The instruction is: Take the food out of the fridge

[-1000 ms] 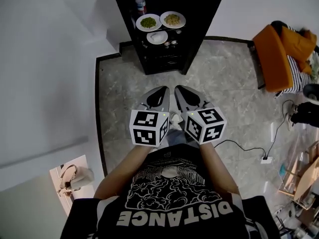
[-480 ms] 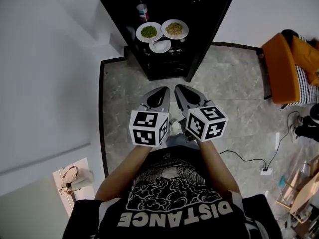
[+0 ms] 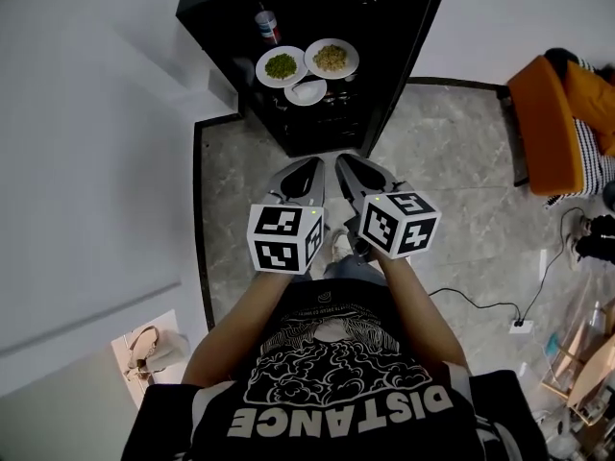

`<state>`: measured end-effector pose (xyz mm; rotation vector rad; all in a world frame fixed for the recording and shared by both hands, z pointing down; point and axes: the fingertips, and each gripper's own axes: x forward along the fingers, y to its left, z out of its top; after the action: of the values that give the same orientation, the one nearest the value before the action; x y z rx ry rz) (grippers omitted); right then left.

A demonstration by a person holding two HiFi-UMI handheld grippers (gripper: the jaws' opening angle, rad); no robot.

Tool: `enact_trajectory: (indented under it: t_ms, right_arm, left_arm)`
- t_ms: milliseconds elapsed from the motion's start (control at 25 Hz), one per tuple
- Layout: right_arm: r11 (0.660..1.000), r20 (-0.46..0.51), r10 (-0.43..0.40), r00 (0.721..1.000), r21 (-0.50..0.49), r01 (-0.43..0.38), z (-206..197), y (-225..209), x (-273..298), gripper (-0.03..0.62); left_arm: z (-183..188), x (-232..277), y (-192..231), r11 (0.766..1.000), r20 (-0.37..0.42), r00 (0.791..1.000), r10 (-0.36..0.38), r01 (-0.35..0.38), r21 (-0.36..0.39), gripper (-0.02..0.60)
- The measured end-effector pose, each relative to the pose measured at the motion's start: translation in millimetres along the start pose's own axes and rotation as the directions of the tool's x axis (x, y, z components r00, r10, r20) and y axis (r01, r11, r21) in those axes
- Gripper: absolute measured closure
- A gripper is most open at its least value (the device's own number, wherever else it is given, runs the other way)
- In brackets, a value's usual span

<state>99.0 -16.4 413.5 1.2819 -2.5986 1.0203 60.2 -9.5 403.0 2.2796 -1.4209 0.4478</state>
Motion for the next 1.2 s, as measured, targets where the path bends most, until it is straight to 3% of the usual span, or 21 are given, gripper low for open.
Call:
enact_trajectory:
  t_ms: [320, 680, 1200]
  right_arm:
    - [0.996, 0.041, -0.049, 0.998, 0.071, 0.046, 11, -16, 29, 0.591]
    - [0.970, 0.118, -0.153, 0.981, 0.207, 0.127, 30, -37, 75, 0.591]
    - [0.876, 0.228, -0.295, 0.928, 0.453, 0.167, 39, -102, 147, 0.591]
  left_arm:
    - [12, 32, 15, 0.996, -0.018, 0.997, -0.079, 0.080, 0.041, 0.581]
    - [31, 71, 52, 0.976, -0.071, 0.981, -0.181, 0.188, 0.110, 0.581]
    - [43, 143, 90, 0.929, -0.111, 0.938, -0.329, 0.343, 0.142, 0.580]
